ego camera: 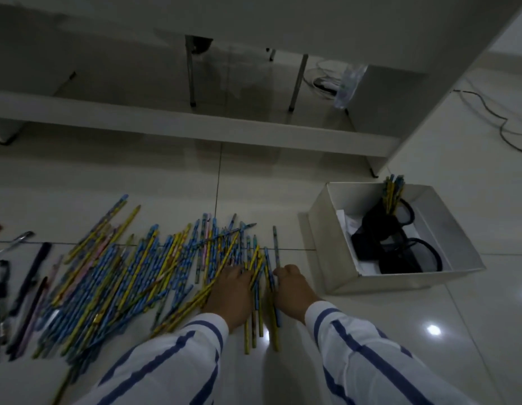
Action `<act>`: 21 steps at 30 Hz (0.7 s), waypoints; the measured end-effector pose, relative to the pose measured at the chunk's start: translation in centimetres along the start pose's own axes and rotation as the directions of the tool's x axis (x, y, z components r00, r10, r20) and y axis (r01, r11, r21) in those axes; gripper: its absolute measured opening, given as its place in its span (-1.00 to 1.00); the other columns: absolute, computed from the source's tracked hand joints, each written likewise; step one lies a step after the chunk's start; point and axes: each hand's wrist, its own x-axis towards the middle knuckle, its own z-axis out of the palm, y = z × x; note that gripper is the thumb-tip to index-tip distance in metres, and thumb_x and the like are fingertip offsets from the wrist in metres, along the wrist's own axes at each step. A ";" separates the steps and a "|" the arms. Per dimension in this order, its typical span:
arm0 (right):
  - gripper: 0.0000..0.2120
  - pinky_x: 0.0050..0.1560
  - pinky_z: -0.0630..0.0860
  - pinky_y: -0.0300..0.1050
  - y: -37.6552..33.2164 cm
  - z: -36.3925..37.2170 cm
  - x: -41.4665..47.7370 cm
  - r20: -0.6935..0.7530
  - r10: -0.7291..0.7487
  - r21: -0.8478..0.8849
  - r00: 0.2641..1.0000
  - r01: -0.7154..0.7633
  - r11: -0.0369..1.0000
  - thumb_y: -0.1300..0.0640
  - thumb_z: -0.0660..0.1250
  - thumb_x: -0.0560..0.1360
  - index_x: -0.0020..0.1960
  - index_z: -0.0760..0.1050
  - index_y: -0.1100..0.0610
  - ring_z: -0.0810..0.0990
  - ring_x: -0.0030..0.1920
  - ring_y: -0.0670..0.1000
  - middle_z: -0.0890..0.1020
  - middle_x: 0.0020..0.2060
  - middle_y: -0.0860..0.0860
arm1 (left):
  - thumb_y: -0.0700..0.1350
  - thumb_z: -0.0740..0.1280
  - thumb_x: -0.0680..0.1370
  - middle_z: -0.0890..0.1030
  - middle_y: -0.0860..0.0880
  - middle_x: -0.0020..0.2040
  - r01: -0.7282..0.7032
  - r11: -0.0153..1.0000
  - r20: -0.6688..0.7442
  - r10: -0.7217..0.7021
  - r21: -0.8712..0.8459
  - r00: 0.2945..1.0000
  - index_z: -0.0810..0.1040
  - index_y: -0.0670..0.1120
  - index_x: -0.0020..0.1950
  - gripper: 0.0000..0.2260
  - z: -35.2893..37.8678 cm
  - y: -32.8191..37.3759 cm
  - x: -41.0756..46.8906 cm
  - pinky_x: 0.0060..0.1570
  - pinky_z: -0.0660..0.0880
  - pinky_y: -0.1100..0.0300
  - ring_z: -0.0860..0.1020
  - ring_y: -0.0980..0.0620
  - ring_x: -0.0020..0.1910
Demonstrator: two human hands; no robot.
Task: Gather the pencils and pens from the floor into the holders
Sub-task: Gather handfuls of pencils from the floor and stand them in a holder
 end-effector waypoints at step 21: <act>-0.56 0.13 0.46 -0.05 -2.5 2.4 1.7 -0.044 0.191 0.249 0.981 -0.175 0.953 0.00 0.29 0.50 0.25 0.29 0.23 0.47 0.19 0.16 0.41 0.20 0.18 | -0.16 0.27 0.50 0.16 -0.15 0.53 -0.020 0.996 -0.091 0.027 0.085 0.995 0.31 -0.07 0.46 -0.49 1.0 -1.3 0.3 0.48 0.02 -0.03 0.09 -0.16 0.52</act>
